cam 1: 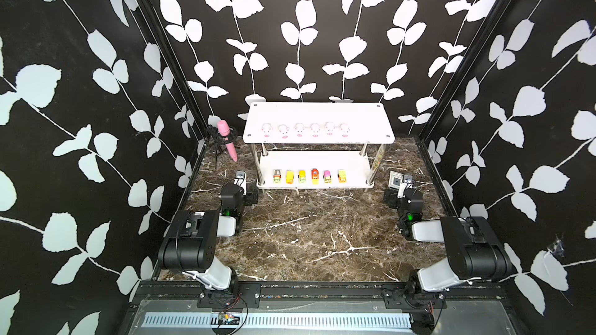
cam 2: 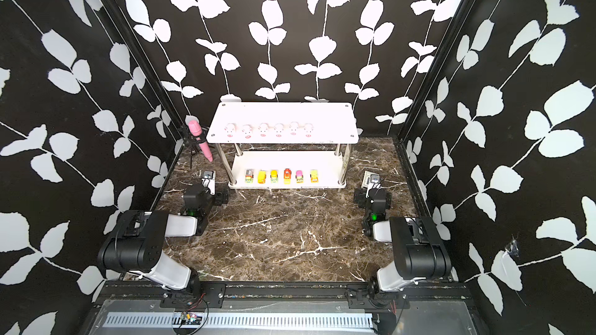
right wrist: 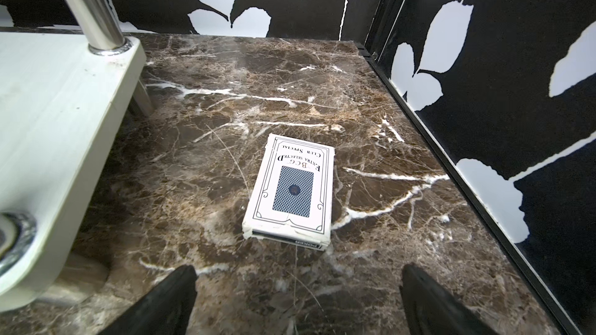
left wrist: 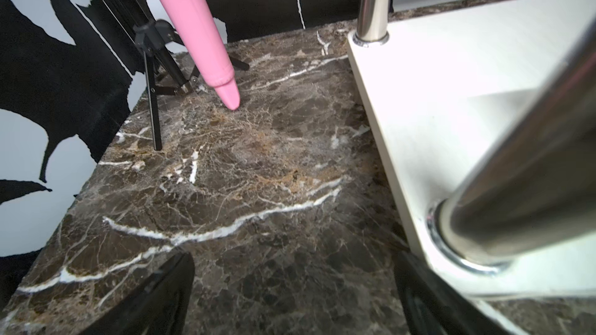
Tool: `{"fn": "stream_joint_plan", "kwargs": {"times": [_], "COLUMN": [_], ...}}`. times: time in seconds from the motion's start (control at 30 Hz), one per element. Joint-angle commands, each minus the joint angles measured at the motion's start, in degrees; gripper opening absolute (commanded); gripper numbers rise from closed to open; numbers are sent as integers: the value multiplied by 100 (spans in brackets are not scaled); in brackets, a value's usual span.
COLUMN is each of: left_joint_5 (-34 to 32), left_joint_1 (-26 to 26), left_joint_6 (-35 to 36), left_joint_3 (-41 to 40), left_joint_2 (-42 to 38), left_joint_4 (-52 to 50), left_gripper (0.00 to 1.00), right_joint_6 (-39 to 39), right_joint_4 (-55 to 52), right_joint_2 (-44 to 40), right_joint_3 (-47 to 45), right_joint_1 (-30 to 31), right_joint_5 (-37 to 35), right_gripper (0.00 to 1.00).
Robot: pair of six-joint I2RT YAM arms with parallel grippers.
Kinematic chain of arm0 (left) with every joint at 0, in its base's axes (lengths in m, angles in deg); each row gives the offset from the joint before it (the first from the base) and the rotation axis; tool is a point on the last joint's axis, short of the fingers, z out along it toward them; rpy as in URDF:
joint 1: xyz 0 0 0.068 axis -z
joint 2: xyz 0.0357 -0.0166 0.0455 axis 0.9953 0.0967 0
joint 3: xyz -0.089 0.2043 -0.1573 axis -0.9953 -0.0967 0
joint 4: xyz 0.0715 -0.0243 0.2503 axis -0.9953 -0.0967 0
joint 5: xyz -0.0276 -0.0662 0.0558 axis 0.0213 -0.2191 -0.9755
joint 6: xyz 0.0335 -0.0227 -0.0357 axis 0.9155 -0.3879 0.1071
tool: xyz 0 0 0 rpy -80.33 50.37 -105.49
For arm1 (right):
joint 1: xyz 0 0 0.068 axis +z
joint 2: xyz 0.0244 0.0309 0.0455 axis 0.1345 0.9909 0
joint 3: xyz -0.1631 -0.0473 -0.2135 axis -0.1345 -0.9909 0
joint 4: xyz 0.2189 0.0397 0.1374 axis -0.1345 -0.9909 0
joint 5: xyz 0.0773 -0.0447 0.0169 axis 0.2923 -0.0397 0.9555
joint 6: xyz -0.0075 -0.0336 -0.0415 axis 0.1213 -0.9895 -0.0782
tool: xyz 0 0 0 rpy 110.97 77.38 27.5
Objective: Organize plastic toys on shelves
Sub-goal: Reset both arms
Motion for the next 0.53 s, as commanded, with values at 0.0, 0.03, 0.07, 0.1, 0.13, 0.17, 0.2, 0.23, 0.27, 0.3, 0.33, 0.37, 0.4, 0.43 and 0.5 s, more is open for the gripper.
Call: {"fn": "stream_joint_plan", "kwargs": {"times": [0.0, 0.03, 0.07, 0.1, 0.13, 0.17, 0.2, 0.23, 0.27, 0.3, 0.33, 0.37, 0.4, 0.43, 0.5], "left_joint_5": [-42, -56, -40, -23, -32, -23, -20, -17, -15, -16, -17, -19, -19, -13, -14], "left_joint_1": [-26, -15, -13, -17, -19, -18, -17, -17, -20, -17, -18, -17, -18, -17, -17], "left_joint_6": [-57, -26, -45, -55, -40, -40, -40, -40, -40, -46, -44, -40, -42, -40, -43], "left_joint_3": [85, 54, 97, 111, 94, 101, 109, 114, 110, 113, 111, 111, 114, 112, 114], "left_joint_2": [-92, -58, -65, -105, -91, -75, -98, -89, -75, -92, -92, -83, -92, -92, -94], "left_joint_4": [65, 190, 76, -18, 39, 50, 5, 8, 38, 10, -1, 26, 10, 17, 18], "left_gripper": [99, 99, 99, 98, 99, 99, 99, 98, 98, 98, 98, 98, 98, 98, 98], "right_joint_6": [50, 40, 42, 39, 34, 33, 38, 33, 33, 37, 36, 34, 37, 35, 37], "right_joint_4": [90, 117, 108, 109, 111, 111, 103, 102, 98, 102, 94, 102, 102, 103, 114], "right_joint_2": [-8, 1, -4, -8, -1, -8, 4, -7, -1, -2, -7, 2, 2, 1, -8], "right_joint_3": [181, 174, 176, 170, 175, 172, 180, 177, 177, 176, 178, 177, 181, 181, 166], "right_joint_1": [-11, -11, -11, -11, -11, -11, -11, -11, -7, -3, -2, -2, -2, -2, -2], "right_joint_5": [-128, -128, -130, -128, -128, -128, -128, -129, -137, -138, -139, -138, -137, -141, -132], "right_gripper": [99, 100, 100, 99, 99, 100, 99, 100, 99, 99, 99, 99, 99, 99, 99]}}
